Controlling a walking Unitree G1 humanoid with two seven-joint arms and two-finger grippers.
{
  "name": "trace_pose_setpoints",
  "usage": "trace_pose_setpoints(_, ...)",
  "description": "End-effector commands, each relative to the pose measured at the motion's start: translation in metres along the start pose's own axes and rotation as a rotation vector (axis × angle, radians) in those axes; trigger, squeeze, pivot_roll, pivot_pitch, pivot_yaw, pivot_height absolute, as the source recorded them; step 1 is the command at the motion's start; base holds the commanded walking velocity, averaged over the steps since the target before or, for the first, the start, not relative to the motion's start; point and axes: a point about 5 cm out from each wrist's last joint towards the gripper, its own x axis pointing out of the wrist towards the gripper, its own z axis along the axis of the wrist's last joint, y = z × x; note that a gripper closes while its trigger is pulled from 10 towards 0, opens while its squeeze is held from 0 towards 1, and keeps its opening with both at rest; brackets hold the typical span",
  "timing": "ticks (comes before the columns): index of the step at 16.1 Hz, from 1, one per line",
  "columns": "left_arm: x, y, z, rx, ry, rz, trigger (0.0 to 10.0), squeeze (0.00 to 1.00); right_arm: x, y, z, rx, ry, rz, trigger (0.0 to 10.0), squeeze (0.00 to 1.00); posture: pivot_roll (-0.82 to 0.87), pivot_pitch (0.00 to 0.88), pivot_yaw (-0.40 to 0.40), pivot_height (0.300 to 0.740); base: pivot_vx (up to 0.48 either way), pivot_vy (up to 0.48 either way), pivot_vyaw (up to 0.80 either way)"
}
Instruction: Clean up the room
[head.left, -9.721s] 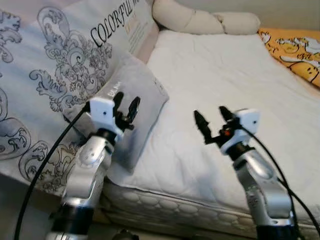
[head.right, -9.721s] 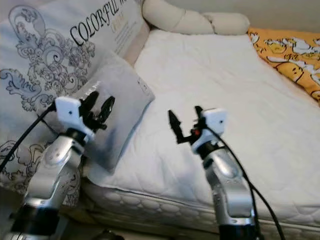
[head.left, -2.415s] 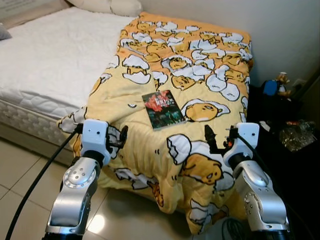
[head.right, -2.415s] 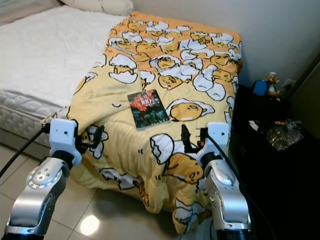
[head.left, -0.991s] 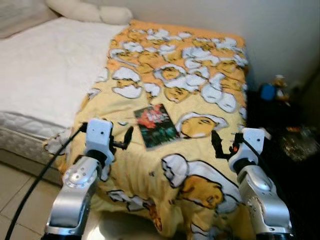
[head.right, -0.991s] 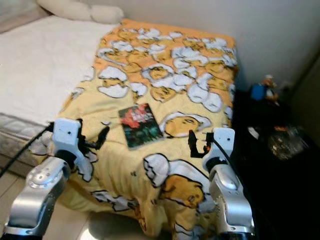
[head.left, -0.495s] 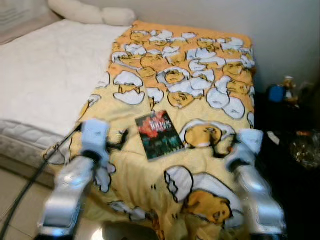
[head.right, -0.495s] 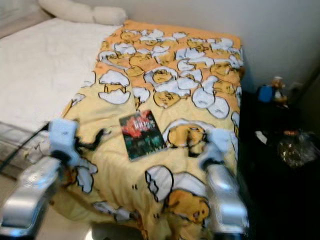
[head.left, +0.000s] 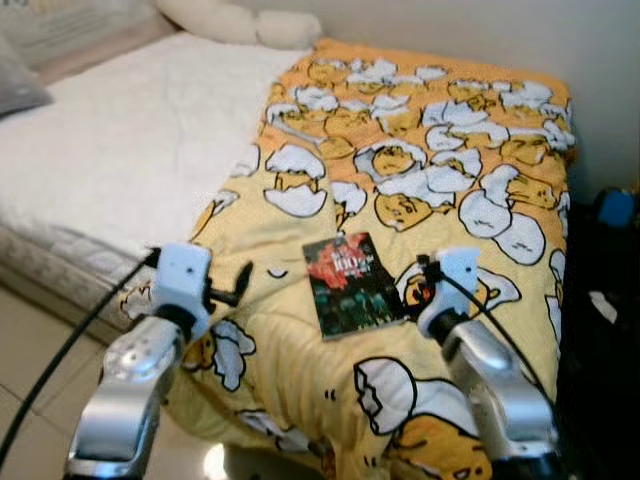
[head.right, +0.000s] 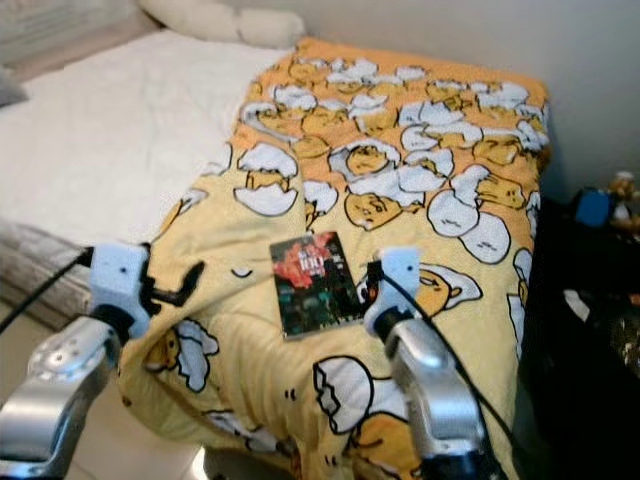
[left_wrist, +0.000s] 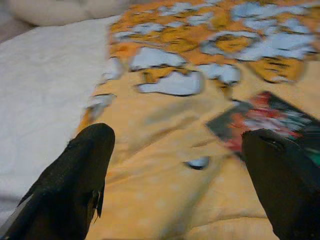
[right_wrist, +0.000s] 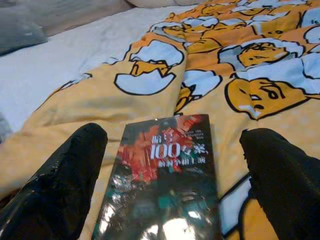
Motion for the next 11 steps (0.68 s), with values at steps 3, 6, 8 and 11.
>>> trace_pose_setpoints(3,0.002,-0.010,0.001,0.032,0.011,-0.113,10.0,1.00,0.016,-0.016,-0.005,0.046,0.056,-0.005,10.0,0.00,-0.08,0.000,0.023,0.740,0.000,0.000,0.00)
trace_pose_setpoints(6,0.004,-0.012,0.003,0.063,0.021,-0.206,10.0,1.00,0.036,-0.026,-0.005,0.086,0.108,-0.022,10.0,1.00,-0.07,0.005,0.018,0.740,0.000,0.000,0.00)
trace_pose_setpoints(8,0.003,-0.016,0.005,0.070,0.031,-0.307,10.0,1.00,0.051,-0.031,-0.003,0.124,0.144,0.002,10.0,1.00,-0.06,0.027,0.018,0.740,0.000,0.000,0.00)
trace_pose_setpoints(11,0.000,-0.018,0.004,0.088,0.061,-0.402,10.0,1.00,0.067,-0.037,0.003,0.173,0.168,-0.006,10.0,1.00,-0.05,0.061,0.029,0.740,0.000,0.000,0.00)
